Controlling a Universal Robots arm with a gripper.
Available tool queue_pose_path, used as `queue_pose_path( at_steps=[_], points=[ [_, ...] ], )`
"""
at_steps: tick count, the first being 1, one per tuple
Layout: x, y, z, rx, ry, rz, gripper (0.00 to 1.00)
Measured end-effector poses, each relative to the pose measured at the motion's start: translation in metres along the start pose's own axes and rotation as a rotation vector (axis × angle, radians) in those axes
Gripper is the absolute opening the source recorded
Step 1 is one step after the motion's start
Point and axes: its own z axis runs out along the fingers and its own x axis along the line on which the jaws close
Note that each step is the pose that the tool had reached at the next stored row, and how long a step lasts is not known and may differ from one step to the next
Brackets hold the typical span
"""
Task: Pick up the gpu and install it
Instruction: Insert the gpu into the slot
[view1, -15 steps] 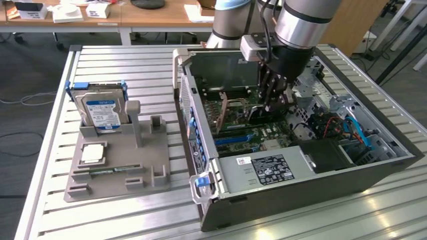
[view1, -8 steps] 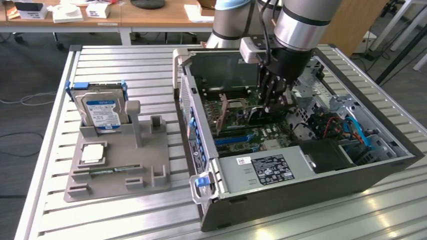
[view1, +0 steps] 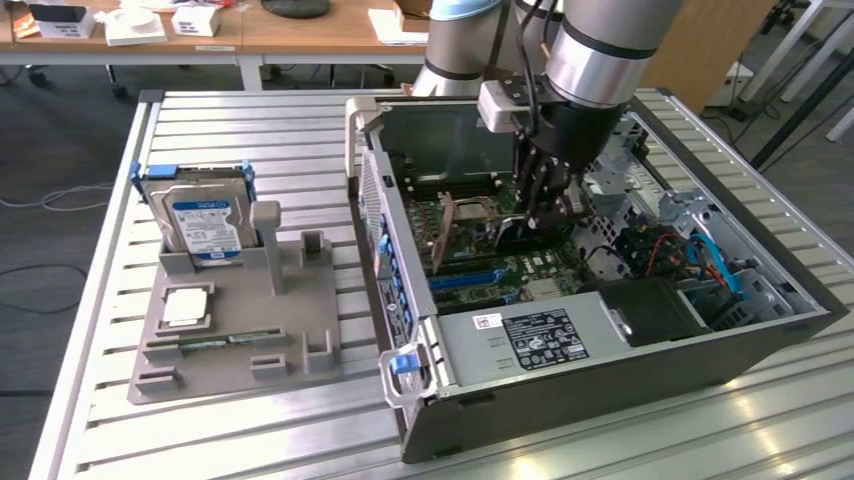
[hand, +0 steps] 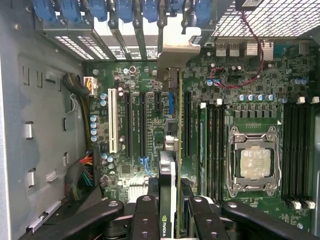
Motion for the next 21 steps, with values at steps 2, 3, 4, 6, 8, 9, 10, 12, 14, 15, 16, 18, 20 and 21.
queue_pose_path(
  at_steps=[2,3,4,6,8,9,10,12,14,15,16,18,20,21],
  points=[
    [0.0,0.0,0.0013,0.0002,0.0,-0.001,0.27],
    [0.0,0.0,0.0015,0.0001,0.0002,-0.001,0.27],
    [0.0,0.0,0.0014,0.0001,0.0002,-0.001,0.27],
    [0.0,0.0,0.0015,0.0001,0.0001,-0.001,0.27],
    [0.0,0.0,0.003,0.0003,-0.0004,-0.001,0.27],
    [0.0,0.0,0.0037,0.0002,-0.0001,-0.001,0.27],
    [0.0001,0.0,0.0044,0.0001,0.0,-0.001,0.27],
    [0.0001,0.0,0.0055,0.0001,0.0,-0.001,0.27],
    [0.0001,0.0,0.0056,0.0,0.0003,-0.001,0.27],
    [0.0001,0.0002,0.0056,0.0,0.0003,-0.001,0.27],
    [0.0001,0.0003,0.0057,0.0001,0.0001,-0.001,0.27],
    [0.0,0.0004,0.0058,0.0002,0.0,-0.001,0.27],
    [0.0,0.0006,0.0058,0.0002,0.0001,-0.001,0.27],
    [0.0,0.001,0.0058,0.0002,0.0001,-0.001,0.27]
  ],
)
